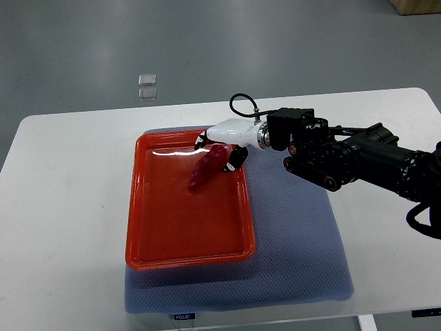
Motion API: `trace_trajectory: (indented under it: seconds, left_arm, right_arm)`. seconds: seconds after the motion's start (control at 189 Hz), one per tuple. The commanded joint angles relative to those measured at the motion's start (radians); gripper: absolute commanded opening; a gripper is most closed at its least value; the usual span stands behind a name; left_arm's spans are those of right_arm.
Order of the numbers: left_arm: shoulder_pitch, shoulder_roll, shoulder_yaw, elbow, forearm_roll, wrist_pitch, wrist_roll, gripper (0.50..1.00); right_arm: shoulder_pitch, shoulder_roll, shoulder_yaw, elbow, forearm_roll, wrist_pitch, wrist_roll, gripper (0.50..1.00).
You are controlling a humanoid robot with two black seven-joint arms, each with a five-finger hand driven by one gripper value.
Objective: Place red pepper on red tray
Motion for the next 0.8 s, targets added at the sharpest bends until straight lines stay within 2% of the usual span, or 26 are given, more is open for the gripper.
trace_trajectory:
  seconds: [0.0,0.143,0.365,0.444,0.613,0.792]
  left_arm:
    - [0.000,0.000,0.000,0.000,0.000,0.000,0.001,1.000]
    - [0.000,0.000,0.000,0.000,0.000,0.000,0.001,1.000]
    - [0.000,0.000,0.000,0.000,0.000,0.000,0.001,1.000]
    - [0.000,0.000,0.000,0.000,0.000,0.000,0.001,1.000]
    - [0.000,0.000,0.000,0.000,0.000,0.000,0.001,1.000]
    - [0.000,0.000,0.000,0.000,0.000,0.000,0.001,1.000]
  right_arm:
    - [-0.003,0.000,0.036,0.000,0.022,-0.008,0.000,0.805]
    - [-0.025,-0.003,0.183,0.000,0.103,0.003,-0.023,0.805]
    - [-0.088,-0.124,0.368,0.008,0.280,-0.008,-0.031,0.805]
    - [-0.121,-0.153,0.441,0.007,0.379,-0.014,-0.057,0.805]
    - [-0.201,-0.164,0.552,-0.003,0.620,-0.109,-0.094,0.805]
    - [-0.262,-0.178,0.598,-0.003,0.878,-0.179,-0.095,0.803]
